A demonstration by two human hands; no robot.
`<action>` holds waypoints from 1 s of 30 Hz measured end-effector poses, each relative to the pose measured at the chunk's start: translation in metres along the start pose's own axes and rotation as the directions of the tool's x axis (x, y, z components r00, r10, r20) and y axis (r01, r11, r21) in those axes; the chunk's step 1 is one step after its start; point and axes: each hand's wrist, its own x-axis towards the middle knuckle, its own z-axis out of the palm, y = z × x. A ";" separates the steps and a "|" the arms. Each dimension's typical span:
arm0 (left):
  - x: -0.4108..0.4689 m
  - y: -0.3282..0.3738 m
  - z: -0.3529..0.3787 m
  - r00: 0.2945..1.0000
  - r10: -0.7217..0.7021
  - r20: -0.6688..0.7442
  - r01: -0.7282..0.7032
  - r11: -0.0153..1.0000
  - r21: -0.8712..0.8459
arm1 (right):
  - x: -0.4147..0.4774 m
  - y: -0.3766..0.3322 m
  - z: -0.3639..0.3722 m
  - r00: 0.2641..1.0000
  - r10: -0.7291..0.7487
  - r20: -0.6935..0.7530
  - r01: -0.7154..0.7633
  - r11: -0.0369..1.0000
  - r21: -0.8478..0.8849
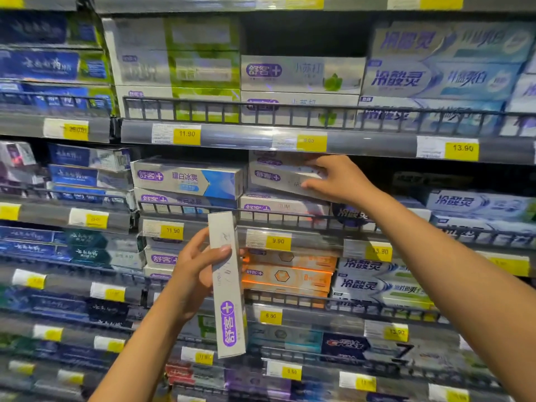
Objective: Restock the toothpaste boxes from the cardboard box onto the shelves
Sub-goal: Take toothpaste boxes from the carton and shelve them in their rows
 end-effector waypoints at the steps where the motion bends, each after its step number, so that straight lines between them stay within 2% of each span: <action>1: 0.000 -0.001 -0.002 1.000 -0.004 -0.005 0.004 1.000 0.004 | 0.006 -0.001 0.004 0.999 -0.007 0.040 0.008 1.000 -0.020; 5: 0.001 -0.005 -0.012 0.999 -0.018 -0.034 0.018 1.000 0.010 | 0.022 -0.001 0.012 0.978 0.028 0.205 -0.001 0.992 -0.129; 11: 0.005 -0.012 -0.016 0.999 -0.039 -0.036 0.039 0.999 -0.014 | 0.025 0.007 0.016 0.949 0.071 0.308 0.020 0.959 -0.281; 14: 0.011 -0.015 -0.011 0.998 -0.047 -0.030 0.047 0.999 0.003 | 0.021 0.006 0.015 0.947 0.086 0.308 0.009 0.956 -0.294; 17: 0.018 -0.015 -0.003 0.999 -0.035 0.015 0.035 0.999 0.020 | 0.015 0.001 0.015 0.969 0.047 0.243 0.041 0.937 -0.348; 19: 0.023 -0.012 0.006 0.998 -0.040 0.043 0.037 0.998 0.053 | 0.006 -0.002 0.017 0.987 -0.024 0.159 0.064 0.966 -0.249; 20: 0.024 -0.009 0.010 0.997 -0.047 0.060 0.043 0.997 0.063 | 0.001 -0.002 0.018 0.989 -0.058 0.137 0.075 0.990 -0.121; 22: 0.028 -0.002 0.018 0.990 -0.069 0.124 0.061 0.996 0.067 | -0.014 -0.010 0.013 0.976 -0.103 0.190 0.066 0.979 0.190; 24: 0.031 0.007 0.025 0.971 -0.096 0.220 0.084 0.994 0.065 | -0.030 -0.022 0.004 0.940 -0.175 0.294 0.050 0.921 0.388; 27: 0.036 0.019 0.038 0.922 -0.132 0.364 0.123 0.991 0.047 | -0.042 -0.035 -0.010 0.904 -0.240 0.353 0.041 0.872 0.488; 30: 0.037 0.029 0.054 0.877 -0.153 0.456 0.138 0.988 0.067 | -0.047 -0.043 -0.025 0.904 -0.263 0.337 0.051 0.850 0.525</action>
